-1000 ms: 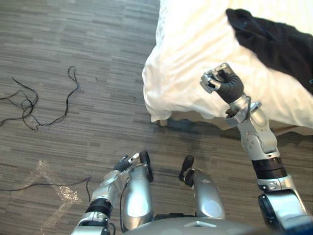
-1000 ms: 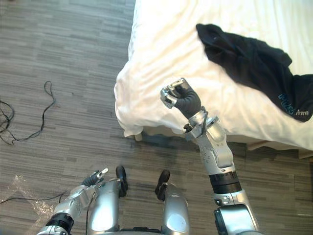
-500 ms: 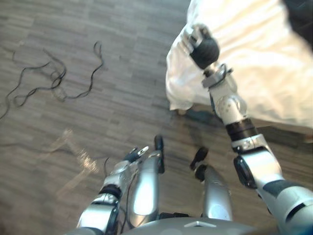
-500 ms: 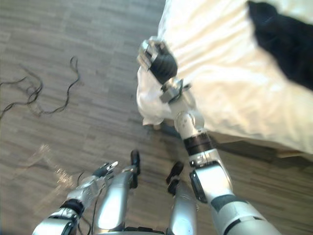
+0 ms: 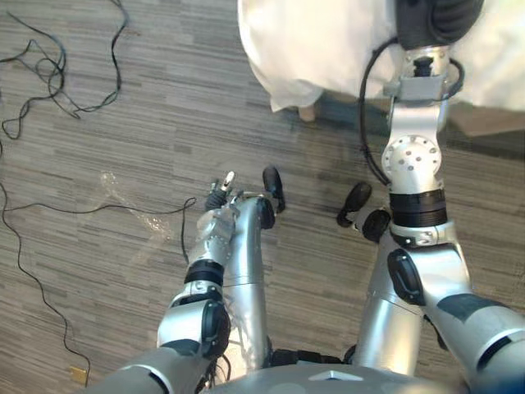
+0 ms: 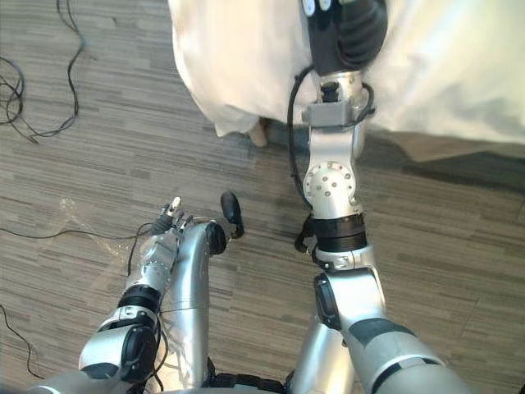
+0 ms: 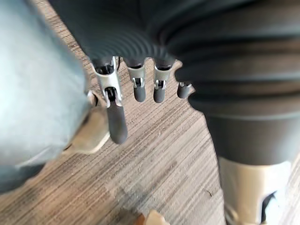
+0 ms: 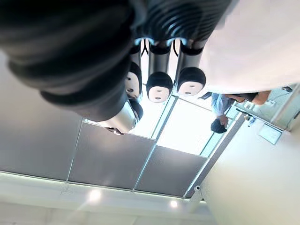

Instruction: Tidy the bed and pick cloth on bed and put in laundry

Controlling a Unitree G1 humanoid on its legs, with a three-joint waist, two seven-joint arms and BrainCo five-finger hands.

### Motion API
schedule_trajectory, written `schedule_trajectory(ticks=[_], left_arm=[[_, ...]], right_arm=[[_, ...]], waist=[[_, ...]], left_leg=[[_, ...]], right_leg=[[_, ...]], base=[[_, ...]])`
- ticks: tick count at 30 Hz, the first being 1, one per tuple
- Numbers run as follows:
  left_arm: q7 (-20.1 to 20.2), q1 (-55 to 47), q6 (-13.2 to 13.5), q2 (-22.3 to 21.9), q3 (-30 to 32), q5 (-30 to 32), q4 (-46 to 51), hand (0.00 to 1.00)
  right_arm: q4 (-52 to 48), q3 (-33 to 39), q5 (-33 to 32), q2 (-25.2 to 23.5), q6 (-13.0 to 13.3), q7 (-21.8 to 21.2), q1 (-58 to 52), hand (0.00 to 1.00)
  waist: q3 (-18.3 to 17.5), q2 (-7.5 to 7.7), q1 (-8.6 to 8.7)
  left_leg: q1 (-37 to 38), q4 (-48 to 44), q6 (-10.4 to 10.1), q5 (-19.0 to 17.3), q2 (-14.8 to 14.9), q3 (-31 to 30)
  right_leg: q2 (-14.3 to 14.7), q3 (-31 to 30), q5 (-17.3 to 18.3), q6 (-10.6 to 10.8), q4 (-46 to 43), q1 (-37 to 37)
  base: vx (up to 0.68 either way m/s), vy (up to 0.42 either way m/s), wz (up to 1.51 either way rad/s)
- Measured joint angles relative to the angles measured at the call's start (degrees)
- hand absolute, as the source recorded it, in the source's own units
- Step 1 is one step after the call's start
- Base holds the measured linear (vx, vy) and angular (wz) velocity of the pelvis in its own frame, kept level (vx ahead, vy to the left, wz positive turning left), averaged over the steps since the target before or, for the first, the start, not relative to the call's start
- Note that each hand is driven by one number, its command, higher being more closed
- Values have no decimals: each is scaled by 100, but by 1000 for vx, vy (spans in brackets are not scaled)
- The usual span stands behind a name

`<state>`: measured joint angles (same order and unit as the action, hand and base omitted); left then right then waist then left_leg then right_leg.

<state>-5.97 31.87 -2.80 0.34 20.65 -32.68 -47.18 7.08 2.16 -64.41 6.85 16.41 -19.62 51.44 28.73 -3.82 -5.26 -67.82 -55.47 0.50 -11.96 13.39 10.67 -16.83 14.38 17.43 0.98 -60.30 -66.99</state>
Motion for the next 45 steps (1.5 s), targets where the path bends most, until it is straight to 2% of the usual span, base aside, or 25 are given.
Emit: schedule_trajectory(ticks=[3, 6, 8, 10, 11, 12, 14, 15, 16, 17, 18, 19, 21, 23, 26, 29, 30, 33, 37, 40, 42, 44, 45], left_arm=[[-197, -35, -42, 11, 168, 2, 15, 0], [-326, -138, -121, 48, 253, -58, 90, 0], [-325, -229, -323, 75, 249, -289, 147, 0], [-326, -356, -476, 121, 241, -297, 182, 0], [-325, -451, -559, 133, 231, -288, 211, 0], [-324, -522, -642, 145, 203, -278, 216, 0], [-308, -793, -759, 88, -250, -228, 314, 0], [-262, -1037, -811, 90, -551, -130, 359, 0], [-256, -1086, -812, 92, -590, -113, 364, 0], [-186, -1292, -806, 121, -762, 39, 362, 0], [-82, -1539, -787, 166, -914, 244, 358, 0], [-44, -1666, -784, 185, -958, 304, 352, 0], [186, -2094, -652, 295, -1114, 629, 194, 0], [465, -2570, -485, 368, -1190, 1013, -56, 0], [708, -2976, -284, 471, -1404, 1517, -387, 0], [823, -3249, -30, 497, -1620, 1644, -637, 0], [839, -3288, 7, 497, -1626, 1645, -637, 0], [861, -3427, 135, 506, -1669, 1748, -790, 0], [870, -3623, 91, 476, -1793, 2183, -1034, 0], [859, -3682, 70, 493, -1783, 2343, -1037, 0], [862, -3784, 86, 505, -1753, 2318, -1030, 0], [862, -3795, 96, 523, -1745, 2325, -1029, 0], [867, -3791, 97, 532, -1669, 2327, -1029, 0]], right_arm=[[187, 309, -11, -58, 5, -239, -525, 100], [832, 1148, -81, -80, -34, -230, -1124, 100], [1596, 2033, -454, 36, -121, -122, -1660, 100], [1704, 2296, -557, 94, -156, -97, -2149, 100], [1703, 2329, -577, 95, -171, -103, -2349, 0], [1698, 2375, -575, 106, -176, -127, -2546, 0], [1689, 2505, -417, 96, -166, -131, -3101, 0], [1691, 2492, -5, 48, -200, -94, -3566, 0], [1692, 2493, 114, 34, -204, -64, -3648, 0], [1749, 2488, 798, -22, -236, 123, -3974, 0], [1931, 2508, 1628, -74, -257, 245, -4354, 0], [2052, 2541, 1887, -122, -276, 266, -4508, 0], [2736, 2664, 2777, -321, -297, 336, -4985, 0], [3818, 2636, 3484, -329, -299, 340, -5283, 0], [4816, 2529, 4116, -354, -401, 370, -5533, 0], [5174, 2500, 4427, -359, -632, 430, -5828, 0], [5220, 2499, 4515, -361, -673, 433, -5850, 0], [5411, 2549, 5000, -440, -831, 423, -6004, 0], [5570, 2492, 5087, -467, -1375, 412, -6109, 0], [5574, 2251, 5150, -468, -1413, 496, -6137, 0], [5561, 1952, 4821, -444, -1415, 581, -6136, 0], [5560, 1904, 4693, -419, -1432, 589, -6130, 0], [5547, 1821, 4678, -394, -1477, 609, -6083, 0]], waist=[[34, 82, 126], [46, 108, 254], [66, 145, 280], [91, 189, 376], [104, 211, 464], [104, 220, 507], [88, 259, 501], [34, 322, 497], [23, 339, 497], [-73, 431, 497], [-276, 508, 498], [-406, 549, 493], [-987, 656, 497], [-1607, 647, 603], [-2005, 509, 742], [-2233, 293, 789], [-2238, 284, 792], [-2256, 370, 802], [-2302, 479, 821], [-2315, 508, 812], [-2313, 508, 797], [-2306, 514, 750], [-2292, 528, 729]], left_leg=[[160, -48, 41, -25, 63, 135], [411, -54, 66, -115, 83, 211], [777, 159, 82, -129, 95, 379], [1145, 422, 93, -124, 80, 503], [1374, 554, 95, -122, 71, 550], [1616, 694, 96, -120, 68, 601], [2396, 1121, 84, -113, 43, 762], [2992, 1495, 38, -84, -32, 842], [3112, 1566, 26, -76, -50, 850], [3571, 1917, 16, -2, -129, 919], [3954, 2264, -3, 65, -205, 937], [4115, 2423, -18, 93, -244, 938], [4745, 3071, -116, 247, -398, 944], [5350, 3861, -120, 516, -600, 864], [6277, 4838, -178, 802, -853, 811], [6832, 5315, -192, 863, -1003, 810], [6910, 5350, -192, 863, -1023, 807], [7233, 5399, -194, 861, -1031, 769], [7617, 5618, -208, 862, -1062, 768], [7711, 5766, -231, 881, -1088, 757], [7823, 5797, -238, 878, -1106, 866], [7759, 5583, -267, 764, -1078, 938], [7591, 5118, -320, 581, -1029, 844]], right_leg=[[88, -170, -70, 72, 5, 71], [202, -298, -160, 136, 153, 305], [294, -428, -263, 112, 465, 614], [312, -445, -383, 101, 796, 955], [333, -438, -432, 98, 982, 1180], [359, -435, -484, 121, 1169, 1429], [415, -413, -628, 120, 1685, 2190], [429, -374, -691, 159, 2067, 2772], [428, -365, -698, 157, 2137, 2891], [418, -308, -761, 178, 2442, 3336], [411, -216, -805, 205, 2757, 3751], [413, -178, -816, 217, 2895, 3920], [423, 1, -870, 299, 3468, 4588], [480, 191, -1091, 484, 4247, 5294], [602, 385, -1391, 623, 5218, 6273], [634, 385, -1497, 692, 5730, 6847], [643, 384, -1517, 694, 5776, 6925], [681, 387, -1551, 658, 5993, 7284], [713, 380, -1550, 657, 6148, 7586], [726, 352, -1556, 649, 6187, 7611], [719, 175, -1559, 641, 6180, 7622], [717, 30, -1565, 626, 6184, 7568], [714, -149, -1588, 616, 6181, 7508]], base=[[-89, 5, -18], [-101, 57, -22], [-103, 91, -25], [-43, 67, -27], [-18, 54, -28], [-2, 60, -28], [72, 41, -27], [108, 20, -16], [153, 2, -8], [192, -25, 5], [192, -25, 9], [306, -41, 18], [292, -29, 21], [334, -17, 29], [333, -1, 14], [233, 32, 1], [151, 38, -4], [85, -6, -7], [2, -17, -11], [-75, -5, -10], [-111, 24, -26], [-83, 25, -39], [-66, 0, -65]])
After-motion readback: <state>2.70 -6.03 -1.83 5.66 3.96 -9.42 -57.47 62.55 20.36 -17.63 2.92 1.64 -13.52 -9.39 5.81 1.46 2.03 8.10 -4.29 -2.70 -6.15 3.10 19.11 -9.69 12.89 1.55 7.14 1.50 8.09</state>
